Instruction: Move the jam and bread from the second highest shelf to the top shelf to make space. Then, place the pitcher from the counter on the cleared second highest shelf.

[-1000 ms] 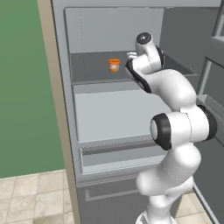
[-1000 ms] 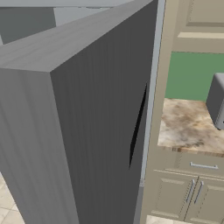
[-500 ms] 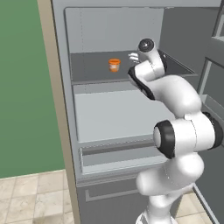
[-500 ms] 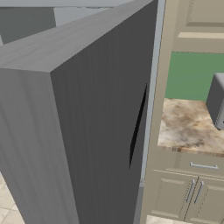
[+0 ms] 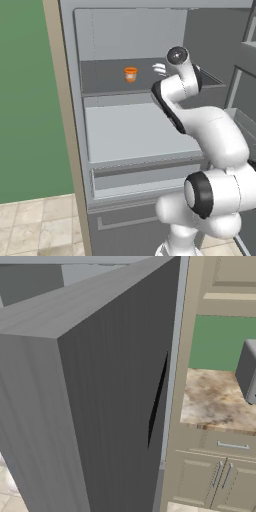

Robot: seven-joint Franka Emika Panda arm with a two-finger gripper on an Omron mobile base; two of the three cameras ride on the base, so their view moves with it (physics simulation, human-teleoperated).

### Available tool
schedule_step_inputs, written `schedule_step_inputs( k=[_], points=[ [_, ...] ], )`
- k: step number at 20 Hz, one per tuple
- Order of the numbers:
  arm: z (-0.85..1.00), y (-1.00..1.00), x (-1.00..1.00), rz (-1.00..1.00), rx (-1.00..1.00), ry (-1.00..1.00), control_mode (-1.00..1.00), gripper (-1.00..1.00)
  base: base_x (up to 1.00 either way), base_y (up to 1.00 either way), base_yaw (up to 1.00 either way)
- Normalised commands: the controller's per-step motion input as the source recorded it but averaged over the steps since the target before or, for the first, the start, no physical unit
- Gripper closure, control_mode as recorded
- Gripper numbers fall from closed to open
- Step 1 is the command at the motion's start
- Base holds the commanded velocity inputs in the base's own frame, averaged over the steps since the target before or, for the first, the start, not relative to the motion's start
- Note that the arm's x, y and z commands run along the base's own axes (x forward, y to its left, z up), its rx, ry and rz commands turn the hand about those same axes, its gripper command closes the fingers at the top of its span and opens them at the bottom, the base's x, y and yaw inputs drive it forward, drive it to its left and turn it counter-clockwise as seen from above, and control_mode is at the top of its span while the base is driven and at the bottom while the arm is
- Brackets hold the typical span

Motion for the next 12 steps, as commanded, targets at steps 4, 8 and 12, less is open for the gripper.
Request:
schedule_step_inputs(
  k=[4,8,12],
  points=[
    [0.19,0.23,-1.00,0.01,0.00,0.06,-1.00,-1.00,0.00,0.00,0.00],
    [0.01,0.36,-0.92,0.05,0.00,0.11,-1.00,-1.00,0.00,0.00,0.00],
    [-0.02,0.39,-0.99,0.11,0.00,0.11,-1.00,-1.00,0.00,0.00,0.00]
  ],
)
